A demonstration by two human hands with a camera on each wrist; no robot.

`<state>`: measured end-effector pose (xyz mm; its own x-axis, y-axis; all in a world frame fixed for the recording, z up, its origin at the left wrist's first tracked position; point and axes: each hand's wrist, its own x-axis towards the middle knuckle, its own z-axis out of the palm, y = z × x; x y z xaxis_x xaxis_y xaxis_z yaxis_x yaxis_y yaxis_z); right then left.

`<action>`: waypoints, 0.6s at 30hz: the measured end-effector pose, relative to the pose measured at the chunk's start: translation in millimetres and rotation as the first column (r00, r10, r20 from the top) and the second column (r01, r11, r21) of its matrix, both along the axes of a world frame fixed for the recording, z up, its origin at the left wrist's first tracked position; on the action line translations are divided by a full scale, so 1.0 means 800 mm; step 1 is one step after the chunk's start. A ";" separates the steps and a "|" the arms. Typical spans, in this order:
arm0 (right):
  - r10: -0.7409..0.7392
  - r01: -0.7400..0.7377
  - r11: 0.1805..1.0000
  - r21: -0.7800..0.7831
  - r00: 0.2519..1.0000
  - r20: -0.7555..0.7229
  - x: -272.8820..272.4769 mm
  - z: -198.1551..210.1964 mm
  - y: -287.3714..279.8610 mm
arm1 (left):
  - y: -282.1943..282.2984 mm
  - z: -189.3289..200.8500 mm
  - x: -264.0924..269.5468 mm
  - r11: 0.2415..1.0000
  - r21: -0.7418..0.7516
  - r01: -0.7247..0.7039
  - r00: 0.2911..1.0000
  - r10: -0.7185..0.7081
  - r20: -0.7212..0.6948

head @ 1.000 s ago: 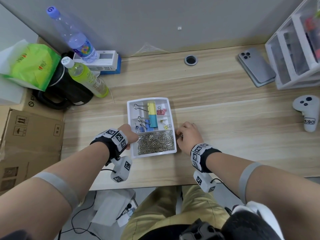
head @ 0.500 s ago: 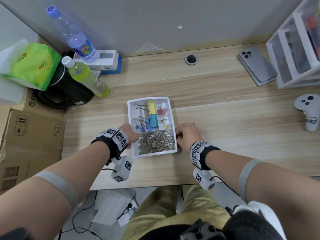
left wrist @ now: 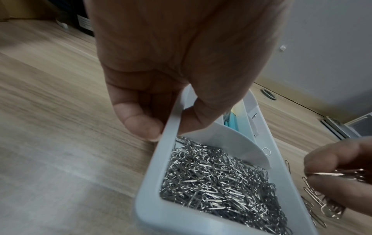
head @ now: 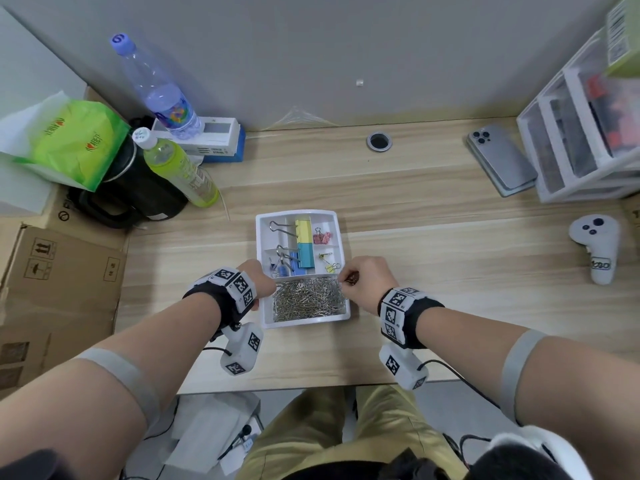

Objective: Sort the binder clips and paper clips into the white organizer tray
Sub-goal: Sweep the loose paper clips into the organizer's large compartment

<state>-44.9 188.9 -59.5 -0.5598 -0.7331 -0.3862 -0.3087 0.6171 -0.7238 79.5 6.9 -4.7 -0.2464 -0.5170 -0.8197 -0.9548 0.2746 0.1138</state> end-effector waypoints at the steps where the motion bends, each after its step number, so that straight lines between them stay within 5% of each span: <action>1: 0.026 -0.026 1.000 0.000 0.999 0.022 0.007 0.002 -0.005 | 0.000 0.000 0.000 1.000 0.002 0.003 1.000 -0.003 0.001; 10: 0.406 -0.406 0.914 0.022 0.907 -0.111 0.044 0.006 -0.018 | -0.002 0.000 -0.002 1.000 -0.006 0.024 0.999 -0.024 0.024; 14: 0.288 -0.285 0.957 0.046 0.938 -0.190 0.011 0.007 0.000 | -0.002 0.003 -0.003 1.000 0.006 0.023 0.999 -0.023 0.028; 18: 0.211 -0.155 0.949 0.276 0.960 -0.187 -0.041 -0.009 0.030 | -0.003 0.006 -0.003 0.999 0.005 0.040 0.998 -0.040 0.045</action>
